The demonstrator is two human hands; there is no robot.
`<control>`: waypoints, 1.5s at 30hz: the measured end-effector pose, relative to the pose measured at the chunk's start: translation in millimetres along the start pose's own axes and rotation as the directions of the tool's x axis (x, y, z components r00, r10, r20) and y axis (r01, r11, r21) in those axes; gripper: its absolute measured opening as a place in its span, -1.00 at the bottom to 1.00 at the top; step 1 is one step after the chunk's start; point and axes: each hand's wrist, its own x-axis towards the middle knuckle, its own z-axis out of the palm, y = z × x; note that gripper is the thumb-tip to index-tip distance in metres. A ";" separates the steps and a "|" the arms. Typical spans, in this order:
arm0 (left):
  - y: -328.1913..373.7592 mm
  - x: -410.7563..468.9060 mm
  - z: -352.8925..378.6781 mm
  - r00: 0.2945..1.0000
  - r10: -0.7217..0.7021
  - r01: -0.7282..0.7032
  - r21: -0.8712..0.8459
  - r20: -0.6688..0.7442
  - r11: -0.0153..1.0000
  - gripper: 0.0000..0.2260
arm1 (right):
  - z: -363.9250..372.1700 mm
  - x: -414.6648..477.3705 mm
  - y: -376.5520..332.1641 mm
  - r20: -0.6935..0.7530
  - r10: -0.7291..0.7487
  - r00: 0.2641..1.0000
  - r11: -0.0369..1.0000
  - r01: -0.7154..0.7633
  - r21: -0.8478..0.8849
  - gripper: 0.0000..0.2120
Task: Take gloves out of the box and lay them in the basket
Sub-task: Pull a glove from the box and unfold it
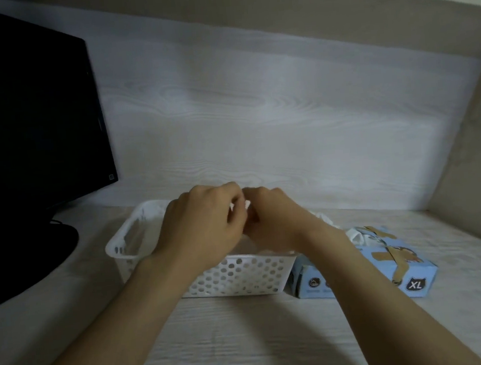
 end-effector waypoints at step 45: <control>60.3 -31.7 72.3 0.854 0.480 -0.516 0.216 0.200 0.829 -0.92 | -15.2 -91.9 106.6 -0.687 0.451 0.570 0.877 -0.140 0.459 -0.65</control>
